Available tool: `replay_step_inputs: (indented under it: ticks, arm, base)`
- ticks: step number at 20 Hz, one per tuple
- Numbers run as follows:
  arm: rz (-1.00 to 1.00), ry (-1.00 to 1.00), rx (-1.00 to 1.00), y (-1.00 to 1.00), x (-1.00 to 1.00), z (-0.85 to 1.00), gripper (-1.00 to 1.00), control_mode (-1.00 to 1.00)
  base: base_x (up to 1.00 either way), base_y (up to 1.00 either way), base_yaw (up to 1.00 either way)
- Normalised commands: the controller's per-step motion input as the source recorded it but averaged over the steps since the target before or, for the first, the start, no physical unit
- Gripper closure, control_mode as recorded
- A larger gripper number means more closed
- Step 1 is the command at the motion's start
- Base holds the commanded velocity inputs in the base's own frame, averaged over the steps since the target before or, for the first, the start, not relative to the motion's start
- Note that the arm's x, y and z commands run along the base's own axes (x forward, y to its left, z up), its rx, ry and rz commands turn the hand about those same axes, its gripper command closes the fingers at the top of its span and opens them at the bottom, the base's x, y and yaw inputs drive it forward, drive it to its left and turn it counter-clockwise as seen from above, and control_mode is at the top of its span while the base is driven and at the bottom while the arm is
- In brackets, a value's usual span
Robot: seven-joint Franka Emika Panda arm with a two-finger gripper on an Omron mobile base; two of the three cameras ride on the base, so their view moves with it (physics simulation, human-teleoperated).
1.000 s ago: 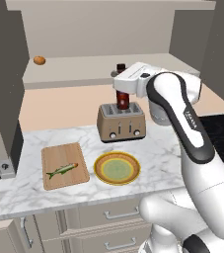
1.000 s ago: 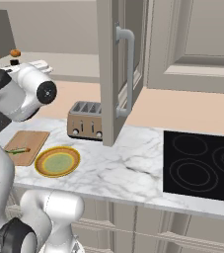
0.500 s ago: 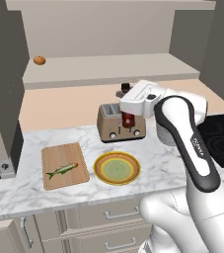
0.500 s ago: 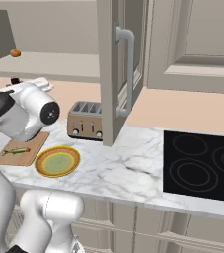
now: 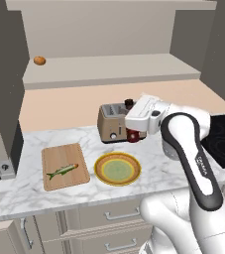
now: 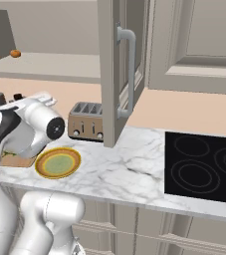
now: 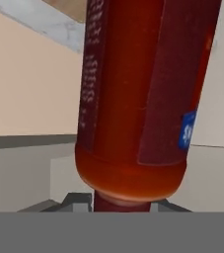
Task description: Pick the fish from the plate and place it on the cutting board. Then pick the condiment bottle from the cabinet and place it next to the cutting board.
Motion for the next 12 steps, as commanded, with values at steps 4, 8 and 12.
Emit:
replay_step_inputs:
  ticks: [4,8,12]
  arm:
    - [0.01,0.12,0.02,0.00,-0.29,-0.18,1.00,-1.00]
    - [0.02,0.11,0.01,0.00,-0.26,-0.18,1.00,-1.00]
    - [0.01,0.10,0.00,-0.06,-0.12,-0.19,1.00,-1.00]
  base:
    - [0.00,0.00,0.00]
    - [0.00,0.00,0.00]
    - [0.00,0.00,0.00]
